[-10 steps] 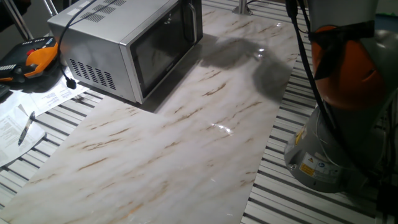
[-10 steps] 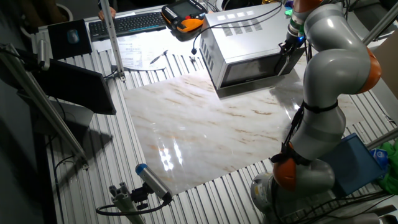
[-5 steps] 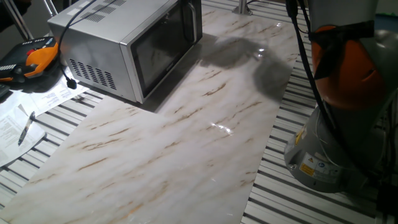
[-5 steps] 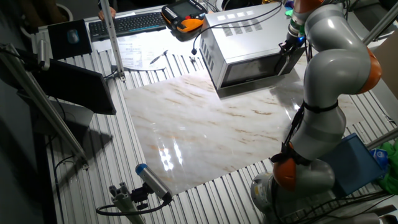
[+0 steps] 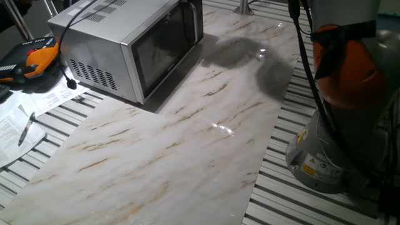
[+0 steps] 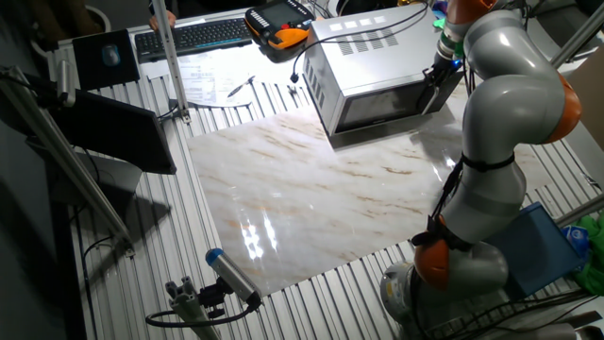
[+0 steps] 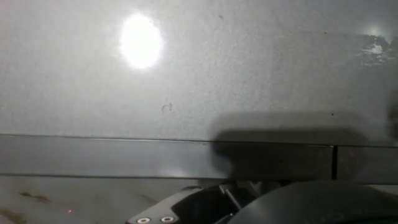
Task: Open the microwave door
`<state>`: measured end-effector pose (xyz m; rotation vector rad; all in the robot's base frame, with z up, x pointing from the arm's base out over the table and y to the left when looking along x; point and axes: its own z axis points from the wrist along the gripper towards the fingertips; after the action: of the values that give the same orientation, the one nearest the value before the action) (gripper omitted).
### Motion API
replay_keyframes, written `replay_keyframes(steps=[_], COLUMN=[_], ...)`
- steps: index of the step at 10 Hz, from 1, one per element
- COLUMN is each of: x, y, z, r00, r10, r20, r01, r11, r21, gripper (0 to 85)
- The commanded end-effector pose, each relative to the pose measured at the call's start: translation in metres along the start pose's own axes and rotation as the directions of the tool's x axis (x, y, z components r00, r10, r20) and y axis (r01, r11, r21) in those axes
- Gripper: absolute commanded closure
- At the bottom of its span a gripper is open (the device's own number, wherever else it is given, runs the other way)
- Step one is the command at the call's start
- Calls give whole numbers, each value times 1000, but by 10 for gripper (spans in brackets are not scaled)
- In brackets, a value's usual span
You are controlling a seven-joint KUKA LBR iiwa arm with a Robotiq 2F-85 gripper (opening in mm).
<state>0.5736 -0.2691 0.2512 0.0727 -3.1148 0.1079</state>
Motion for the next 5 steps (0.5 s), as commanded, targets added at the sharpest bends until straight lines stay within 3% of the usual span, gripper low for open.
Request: replay_keyframes(steps=[1, 5], x=[0, 2], y=[0, 0], z=[2, 10], r00=[1000, 999], r10=[-1, -4], r20=[5, 32], r01=[1, 4], r11=[1000, 1000], r21=[-2, -5], gripper=[510, 510])
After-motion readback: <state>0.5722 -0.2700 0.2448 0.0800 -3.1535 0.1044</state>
